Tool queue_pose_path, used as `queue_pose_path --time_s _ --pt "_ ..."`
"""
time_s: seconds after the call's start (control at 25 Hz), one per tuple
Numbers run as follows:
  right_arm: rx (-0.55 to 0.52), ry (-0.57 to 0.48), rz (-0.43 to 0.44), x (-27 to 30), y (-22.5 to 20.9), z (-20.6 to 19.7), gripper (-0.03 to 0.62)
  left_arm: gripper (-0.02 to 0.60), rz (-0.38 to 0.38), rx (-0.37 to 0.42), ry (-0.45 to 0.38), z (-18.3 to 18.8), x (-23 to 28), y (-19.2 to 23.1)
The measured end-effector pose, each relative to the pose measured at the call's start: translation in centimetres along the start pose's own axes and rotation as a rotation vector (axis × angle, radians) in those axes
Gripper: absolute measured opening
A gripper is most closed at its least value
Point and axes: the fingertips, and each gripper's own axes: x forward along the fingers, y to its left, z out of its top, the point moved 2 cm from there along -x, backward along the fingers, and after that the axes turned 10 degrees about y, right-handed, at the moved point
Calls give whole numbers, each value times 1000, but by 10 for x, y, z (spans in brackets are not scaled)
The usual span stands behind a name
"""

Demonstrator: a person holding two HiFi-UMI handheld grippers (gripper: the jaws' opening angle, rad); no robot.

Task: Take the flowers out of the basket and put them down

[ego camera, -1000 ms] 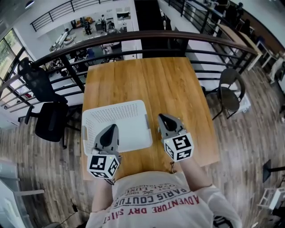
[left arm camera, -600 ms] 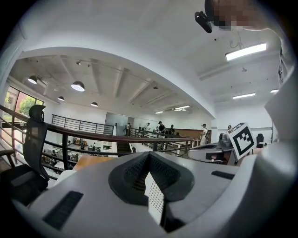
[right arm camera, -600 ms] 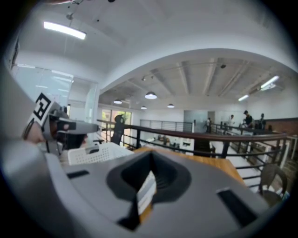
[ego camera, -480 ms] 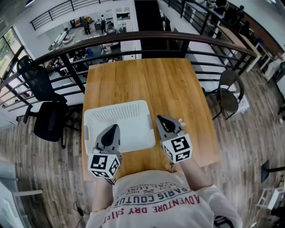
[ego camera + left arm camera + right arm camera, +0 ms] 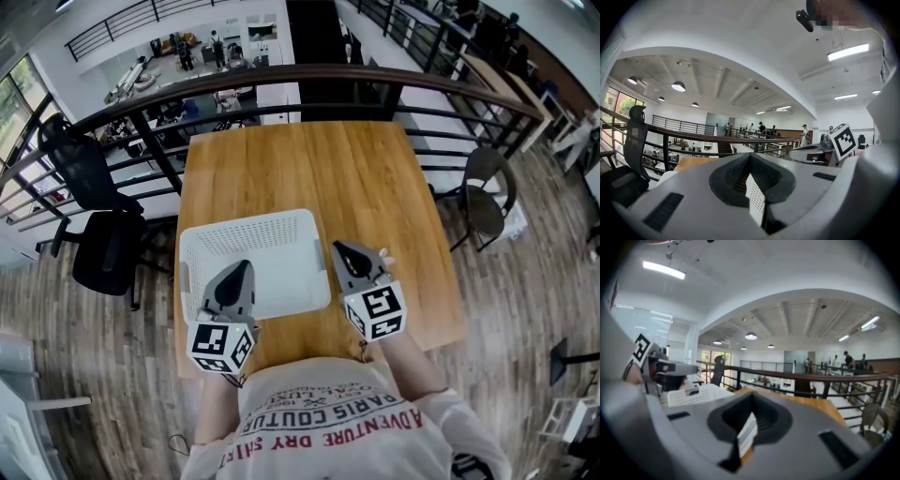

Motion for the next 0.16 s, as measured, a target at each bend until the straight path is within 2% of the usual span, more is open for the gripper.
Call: queue_pose_path --time_s 0.16 --pt "-2 -10 5 -2 -3 2 28 26 7 -4 0 1 3 -3"
